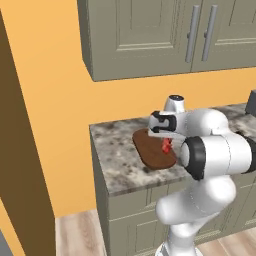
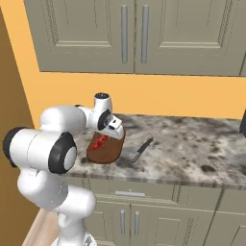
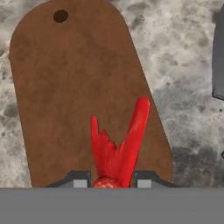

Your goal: Retrieve the fish from the fridge and place it on the cutting board.

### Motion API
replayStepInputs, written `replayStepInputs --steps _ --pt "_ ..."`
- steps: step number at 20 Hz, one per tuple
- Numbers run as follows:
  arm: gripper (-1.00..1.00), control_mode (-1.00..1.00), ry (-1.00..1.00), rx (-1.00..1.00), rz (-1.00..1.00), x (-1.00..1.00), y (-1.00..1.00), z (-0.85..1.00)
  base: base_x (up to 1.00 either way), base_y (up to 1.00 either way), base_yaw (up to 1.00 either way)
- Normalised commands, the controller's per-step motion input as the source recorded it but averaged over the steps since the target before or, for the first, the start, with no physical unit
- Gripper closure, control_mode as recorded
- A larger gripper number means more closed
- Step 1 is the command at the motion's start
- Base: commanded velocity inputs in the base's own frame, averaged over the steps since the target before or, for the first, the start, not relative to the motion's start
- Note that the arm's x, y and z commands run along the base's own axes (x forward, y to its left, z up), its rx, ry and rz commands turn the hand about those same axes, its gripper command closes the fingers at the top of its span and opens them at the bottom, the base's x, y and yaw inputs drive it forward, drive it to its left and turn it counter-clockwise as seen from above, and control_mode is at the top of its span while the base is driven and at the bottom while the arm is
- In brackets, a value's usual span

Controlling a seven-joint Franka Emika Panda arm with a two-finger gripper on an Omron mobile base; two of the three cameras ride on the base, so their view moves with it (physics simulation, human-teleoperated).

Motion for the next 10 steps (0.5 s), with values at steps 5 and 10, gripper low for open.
replayStepInputs --steps 5,10 --pt "1.00 -1.00 0.14 -0.05 0.12 0.53 0.23 -0.48 0.00 0.00 0.00" --pt "1.00 -1.00 0.02 -0.08 0.09 0.23 0.05 -0.56 0.00 0.00 0.00"
